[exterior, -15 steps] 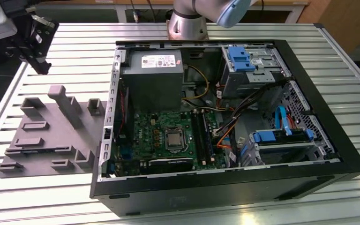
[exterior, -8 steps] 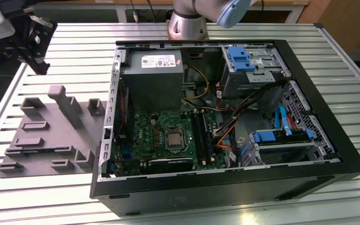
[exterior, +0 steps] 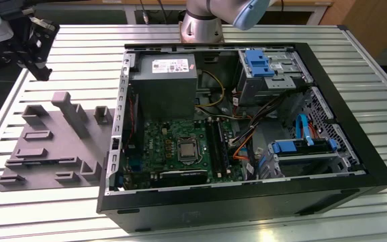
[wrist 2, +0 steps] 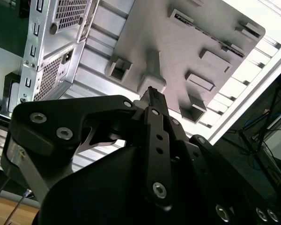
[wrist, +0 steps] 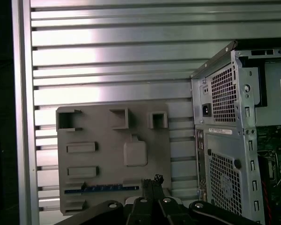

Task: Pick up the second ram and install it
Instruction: 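Reach for the second ram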

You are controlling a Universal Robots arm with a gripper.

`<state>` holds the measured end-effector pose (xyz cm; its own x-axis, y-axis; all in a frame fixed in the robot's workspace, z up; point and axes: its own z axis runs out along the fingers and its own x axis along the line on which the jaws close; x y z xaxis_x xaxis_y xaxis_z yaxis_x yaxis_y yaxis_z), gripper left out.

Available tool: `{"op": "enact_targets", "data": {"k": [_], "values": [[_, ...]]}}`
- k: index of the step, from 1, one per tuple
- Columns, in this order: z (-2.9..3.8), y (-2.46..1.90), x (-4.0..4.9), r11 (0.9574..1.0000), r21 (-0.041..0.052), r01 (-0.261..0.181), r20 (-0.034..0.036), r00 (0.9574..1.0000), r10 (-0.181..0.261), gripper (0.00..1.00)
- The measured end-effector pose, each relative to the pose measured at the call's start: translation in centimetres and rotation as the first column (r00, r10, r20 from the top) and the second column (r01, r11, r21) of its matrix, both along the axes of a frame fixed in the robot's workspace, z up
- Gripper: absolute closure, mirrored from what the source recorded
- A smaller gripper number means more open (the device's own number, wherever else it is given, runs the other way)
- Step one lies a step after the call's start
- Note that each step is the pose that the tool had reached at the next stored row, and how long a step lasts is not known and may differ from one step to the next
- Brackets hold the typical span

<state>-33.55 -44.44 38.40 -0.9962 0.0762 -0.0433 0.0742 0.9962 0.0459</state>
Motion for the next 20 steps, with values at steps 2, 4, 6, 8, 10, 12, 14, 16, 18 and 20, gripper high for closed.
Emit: {"op": "enact_targets", "data": {"k": [2, 4, 6, 8, 10, 12, 14, 16, 18, 20], "values": [[0.0, -0.02, -0.07, 1.0, 0.0, 0.0, 0.0, 1.0, 0.0, 0.89], [0.0, -0.04, -0.13, 1.0, 0.0, 0.0, 0.0, 1.0, 0.0, 0.89], [-0.01, -0.07, -0.19, 1.0, 0.0, 0.0, 0.0, 1.0, 0.0, 0.89], [-0.02, -0.09, -0.25, 1.0, 0.0, 0.0, 0.0, 1.0, 0.0, 0.89], [-0.02, -0.12, -0.32, 1.0, 0.0, 0.0, 0.0, 1.0, 0.0, 0.89], [-0.02, -0.14, -0.38, 1.0, 0.0, 0.0, 0.0, 1.0, 0.0, 0.89], [-0.03, -0.17, -0.46, 1.0, 0.0, 0.0, 0.0, 1.0, 0.0, 0.89], [-0.03, -0.2, -0.55, 1.0, 0.0, 0.0, 0.0, 1.0, 0.0, 0.89], [-0.04, -0.23, -0.62, 1.0, 0.0, 0.0, 0.0, 1.0, 0.0, 0.89], [-0.04, -0.26, -0.71, 1.0, 0.0, 0.0, 0.0, 1.0, 0.0, 0.89]]}}
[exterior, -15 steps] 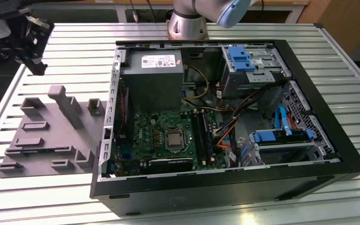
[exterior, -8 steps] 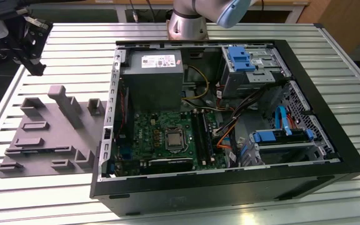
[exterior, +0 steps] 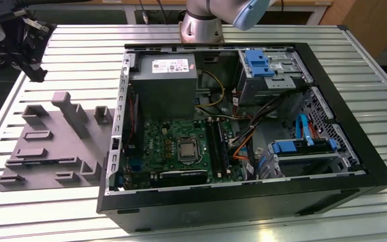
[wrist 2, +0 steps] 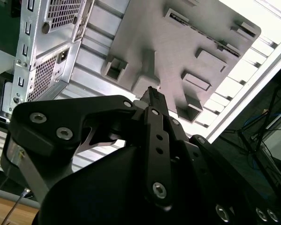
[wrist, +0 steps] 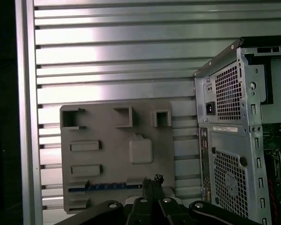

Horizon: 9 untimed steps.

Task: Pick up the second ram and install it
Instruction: 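Reach for the second ram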

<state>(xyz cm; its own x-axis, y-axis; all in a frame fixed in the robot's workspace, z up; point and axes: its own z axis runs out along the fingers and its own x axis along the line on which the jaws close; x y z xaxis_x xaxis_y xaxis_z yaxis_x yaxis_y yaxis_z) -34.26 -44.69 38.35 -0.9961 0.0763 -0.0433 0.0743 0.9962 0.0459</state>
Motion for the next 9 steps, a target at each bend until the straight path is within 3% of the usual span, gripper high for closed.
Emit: {"op": "enact_targets", "data": {"k": [9], "values": [[-0.01, -0.11, -0.38, 1.0, 0.0, 0.0, 0.0001, 1.0, 0.0, 0.89]]}}
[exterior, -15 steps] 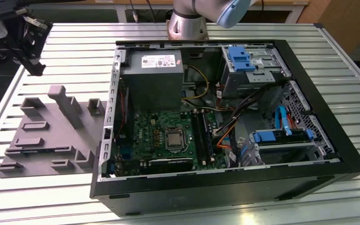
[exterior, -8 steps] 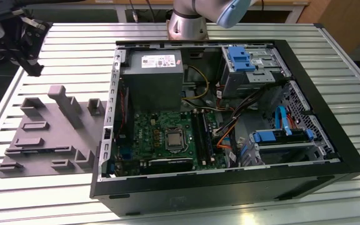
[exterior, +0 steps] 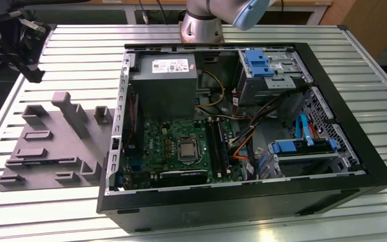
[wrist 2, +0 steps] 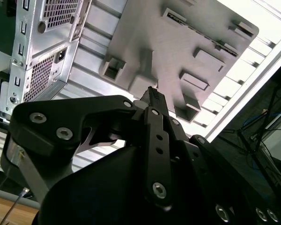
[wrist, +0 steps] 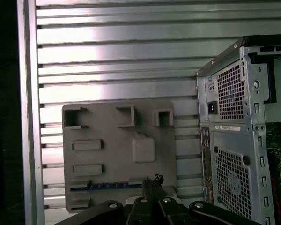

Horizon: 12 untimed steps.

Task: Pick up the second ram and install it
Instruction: 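Reach for the second ram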

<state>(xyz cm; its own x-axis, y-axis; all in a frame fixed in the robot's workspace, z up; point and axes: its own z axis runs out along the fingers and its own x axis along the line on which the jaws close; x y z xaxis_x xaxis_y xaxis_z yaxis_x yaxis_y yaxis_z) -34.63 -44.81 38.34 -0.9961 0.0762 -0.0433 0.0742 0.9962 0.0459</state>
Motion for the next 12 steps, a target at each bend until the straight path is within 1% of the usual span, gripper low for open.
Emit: {"op": "enact_targets", "data": {"k": [12], "values": [[-0.03, -0.15, -0.51, 1.0, 0.0, 0.0, 0.0, 1.0, 0.0, 0.89]]}}
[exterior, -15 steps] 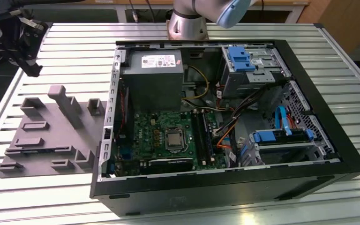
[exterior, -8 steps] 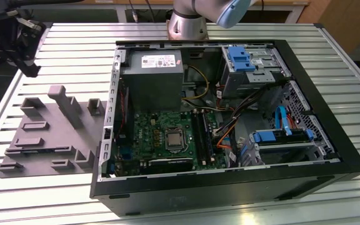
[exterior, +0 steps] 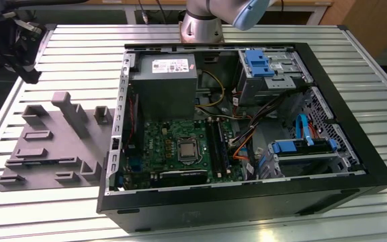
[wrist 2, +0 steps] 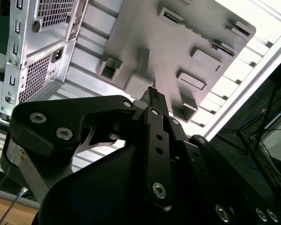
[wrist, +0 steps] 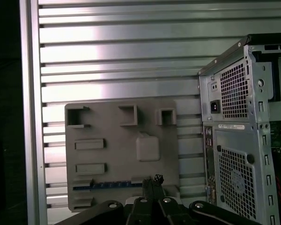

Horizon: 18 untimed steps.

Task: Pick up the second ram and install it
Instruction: 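Reach for the second ram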

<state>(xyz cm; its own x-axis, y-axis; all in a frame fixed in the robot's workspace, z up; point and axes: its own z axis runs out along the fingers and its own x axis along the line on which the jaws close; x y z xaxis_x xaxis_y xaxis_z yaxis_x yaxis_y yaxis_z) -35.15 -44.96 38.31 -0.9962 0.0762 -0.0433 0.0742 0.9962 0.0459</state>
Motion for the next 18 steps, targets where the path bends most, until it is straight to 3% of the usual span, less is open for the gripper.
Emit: {"op": "enact_targets", "data": {"k": [18], "values": [[-0.1, -0.08, -1.06, 1.0, 0.0, 0.0, 0.0, 1.0, 0.0, 0.89]]}}
